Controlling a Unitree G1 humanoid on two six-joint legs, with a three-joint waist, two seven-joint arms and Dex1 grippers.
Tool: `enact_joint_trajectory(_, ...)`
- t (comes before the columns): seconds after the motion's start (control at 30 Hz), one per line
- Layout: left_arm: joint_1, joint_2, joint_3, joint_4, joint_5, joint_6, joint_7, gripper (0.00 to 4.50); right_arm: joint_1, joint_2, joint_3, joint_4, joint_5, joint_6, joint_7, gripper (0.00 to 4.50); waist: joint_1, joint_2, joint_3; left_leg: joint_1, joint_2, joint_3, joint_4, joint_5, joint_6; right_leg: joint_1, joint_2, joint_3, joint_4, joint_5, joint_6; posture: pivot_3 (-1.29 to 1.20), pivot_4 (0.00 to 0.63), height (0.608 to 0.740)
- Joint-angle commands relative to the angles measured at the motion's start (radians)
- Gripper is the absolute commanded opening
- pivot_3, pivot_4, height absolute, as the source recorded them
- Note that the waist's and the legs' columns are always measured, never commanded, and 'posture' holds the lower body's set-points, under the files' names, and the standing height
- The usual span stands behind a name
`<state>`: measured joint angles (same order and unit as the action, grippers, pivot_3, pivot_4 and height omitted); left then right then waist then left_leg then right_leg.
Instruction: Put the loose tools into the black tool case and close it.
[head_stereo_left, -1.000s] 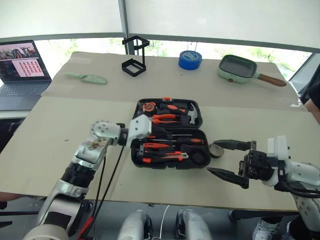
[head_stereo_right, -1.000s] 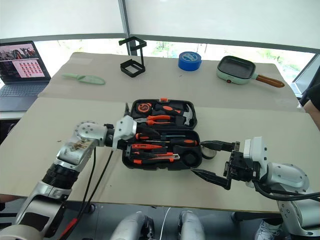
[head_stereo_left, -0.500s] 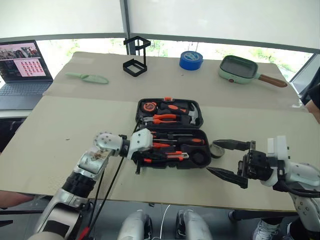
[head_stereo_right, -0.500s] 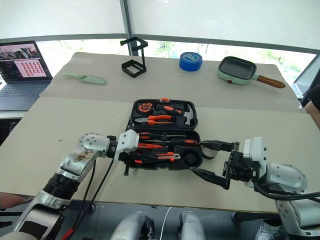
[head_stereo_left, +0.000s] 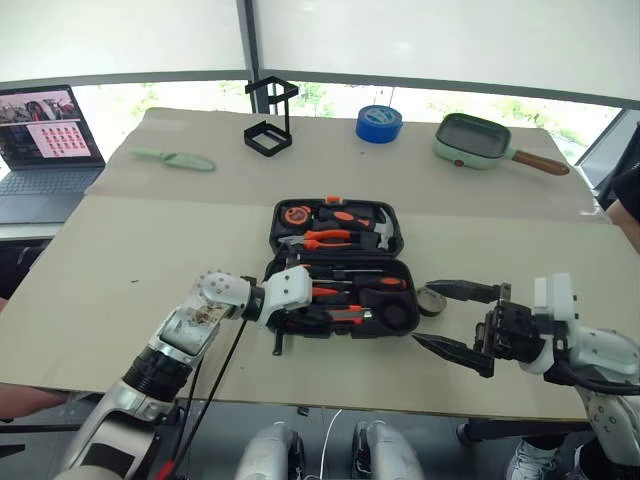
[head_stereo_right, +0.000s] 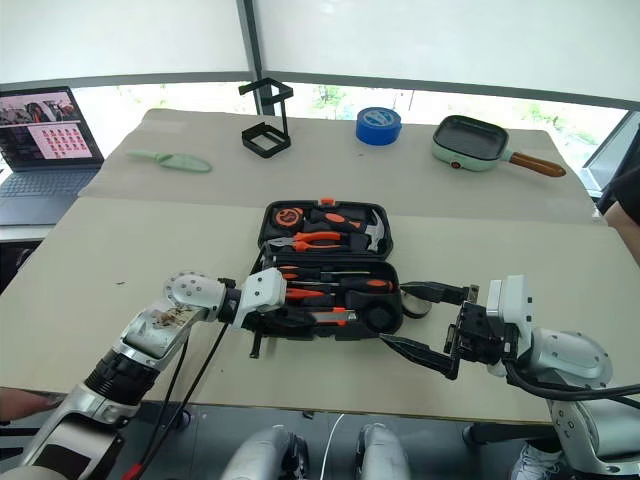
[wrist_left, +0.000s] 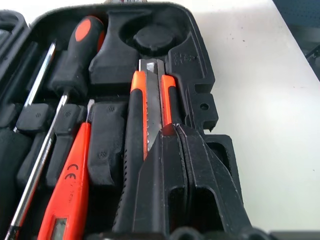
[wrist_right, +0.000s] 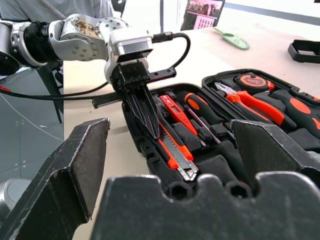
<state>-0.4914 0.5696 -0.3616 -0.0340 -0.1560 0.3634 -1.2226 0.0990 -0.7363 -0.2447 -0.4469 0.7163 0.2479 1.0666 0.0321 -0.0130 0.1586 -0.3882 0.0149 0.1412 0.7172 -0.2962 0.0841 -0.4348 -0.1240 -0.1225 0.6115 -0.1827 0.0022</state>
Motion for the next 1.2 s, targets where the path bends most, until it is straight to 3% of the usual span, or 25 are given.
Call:
enact_joint_trajectory(0.03, 0.053, 0.066, -0.049, 0.018, 0.013, 0.122, -0.042, 0.06, -0.001, 0.003, -0.012, -0.015, 0.006, 0.001, -0.002, 4.50, -0.003, 0.002, -0.002, 0.000, 0.000, 0.000, -0.001, 0.000, 0.000, 0.000, 0.000, 0.000, 0.000, 0.000, 0.000, 0.00, 0.150, 0.740)
enact_joint_trajectory(0.13, 0.065, 0.061, -0.031, 0.027, -0.004, 0.097, -0.036, 0.06, -0.003, 0.003, -0.010, -0.014, 0.006, 0.001, -0.001, 4.50, -0.009, 0.006, -0.006, 0.002, 0.000, 0.000, -0.003, 0.000, 0.000, 0.000, 0.000, 0.000, 0.000, -0.001, -0.001, 0.00, 0.150, 0.740)
enact_joint_trajectory(0.3, 0.040, -0.042, 0.099, 0.020, -0.126, -0.028, -0.018, 0.06, -0.001, -0.002, -0.017, -0.014, 0.012, 0.004, 0.003, 4.50, -0.008, 0.008, -0.007, 0.002, 0.000, 0.000, -0.004, 0.001, -0.001, 0.000, -0.002, 0.000, 0.001, -0.002, -0.003, 0.00, 0.150, 0.740)
enact_joint_trajectory(0.43, 0.015, -0.085, 0.135, 0.040, -0.138, -0.065, 0.017, 0.06, -0.002, -0.003, -0.018, -0.009, 0.011, 0.004, 0.005, 4.50, -0.001, 0.008, -0.006, -0.003, 0.000, 0.000, -0.002, 0.002, -0.003, -0.003, -0.004, -0.001, 0.001, -0.001, -0.002, 0.00, 0.150, 0.740)
enact_joint_trajectory(0.77, 0.033, -0.073, 0.034, 0.082, 0.003, -0.085, 0.078, 0.06, -0.018, -0.001, -0.010, -0.004, 0.010, 0.008, 0.001, 4.50, 0.006, 0.007, -0.006, -0.002, -0.001, 0.001, -0.002, 0.001, -0.001, -0.002, 0.000, -0.001, 0.000, 0.002, -0.007, 0.00, 0.150, 0.740)
enact_joint_trajectory(0.9, 0.031, -0.082, 0.012, 0.097, 0.050, 0.038, 0.164, 0.06, -0.010, -0.003, -0.013, -0.012, 0.012, 0.013, -0.001, 4.50, 0.008, 0.007, -0.006, 0.000, -0.001, 0.000, -0.002, 0.000, 0.000, 0.000, 0.000, 0.000, 0.000, -0.001, -0.001, 0.00, 0.150, 0.740)
enact_joint_trajectory(1.07, 0.030, -0.057, -0.047, 0.076, 0.052, 0.192, 0.148, 0.06, -0.002, -0.001, -0.014, -0.026, 0.018, 0.023, -0.007, 4.50, 0.008, 0.008, -0.007, 0.002, -0.001, 0.000, -0.001, -0.004, 0.006, 0.002, -0.004, -0.001, 0.000, -0.001, -0.001, 0.00, 0.150, 0.740)
enact_joint_trajectory(1.2, 0.042, -0.058, -0.062, 0.083, 0.071, 0.143, 0.164, 0.06, 0.001, 0.001, -0.017, -0.032, 0.019, 0.026, -0.012, 4.50, 0.007, 0.010, -0.008, 0.008, -0.001, -0.001, -0.003, -0.006, 0.003, 0.007, -0.005, 0.000, -0.001, -0.002, -0.001, 0.00, 0.150, 0.740)
